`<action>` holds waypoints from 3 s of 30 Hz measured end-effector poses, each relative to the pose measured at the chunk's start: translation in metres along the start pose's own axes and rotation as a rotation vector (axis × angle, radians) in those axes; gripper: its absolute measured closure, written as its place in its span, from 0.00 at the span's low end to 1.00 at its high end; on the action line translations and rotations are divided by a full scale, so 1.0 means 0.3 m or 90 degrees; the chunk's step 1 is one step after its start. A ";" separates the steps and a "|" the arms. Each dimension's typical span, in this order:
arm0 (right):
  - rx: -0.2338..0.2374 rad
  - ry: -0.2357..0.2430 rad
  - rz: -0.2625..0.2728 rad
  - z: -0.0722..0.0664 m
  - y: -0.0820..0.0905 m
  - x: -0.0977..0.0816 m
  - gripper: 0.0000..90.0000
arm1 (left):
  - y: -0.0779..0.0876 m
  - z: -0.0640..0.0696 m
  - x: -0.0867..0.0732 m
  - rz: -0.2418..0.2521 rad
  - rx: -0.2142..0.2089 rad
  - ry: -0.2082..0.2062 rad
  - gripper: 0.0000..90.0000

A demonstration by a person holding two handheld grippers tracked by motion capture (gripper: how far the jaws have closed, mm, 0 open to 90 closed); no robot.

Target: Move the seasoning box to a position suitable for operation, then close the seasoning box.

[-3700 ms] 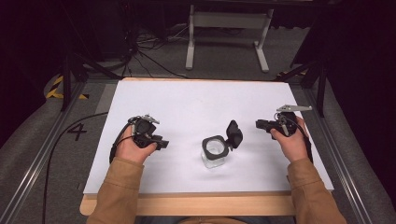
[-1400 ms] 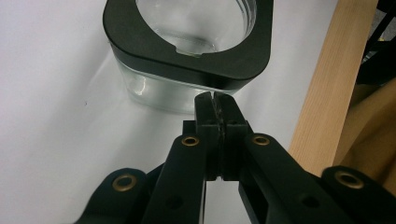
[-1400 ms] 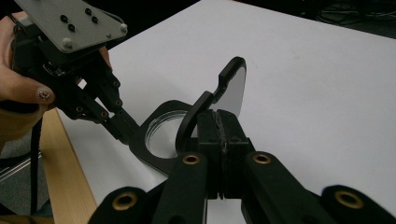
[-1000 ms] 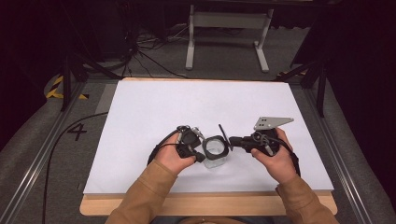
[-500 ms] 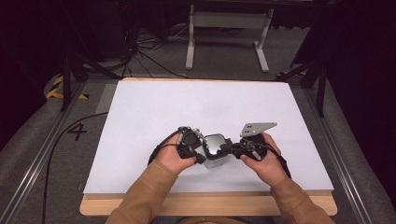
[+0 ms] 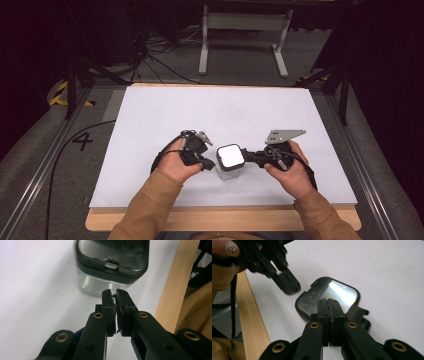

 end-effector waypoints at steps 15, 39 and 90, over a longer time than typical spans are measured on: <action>0.012 -0.023 -0.063 0.094 0.037 -0.092 1.00 | 0.188 -0.109 0.015 0.181 0.077 0.080 0.93; 0.005 -0.018 -0.115 0.136 -0.113 -0.168 1.00 | 0.204 -0.107 -0.023 0.185 0.083 0.085 0.92; -0.188 -0.134 -0.004 0.413 0.220 -0.230 1.00 | -0.156 -0.143 0.055 0.120 -0.038 0.062 1.00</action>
Point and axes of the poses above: each handheld gripper's, and its own axes: y roughly backward along the jaws, x roughly out of its top, z roughly to its right, the point moved 9 cm from there along -y, roughly forward along the jaws, and after that the axes turned 8 degrees about -x, right-handed, at the moved point
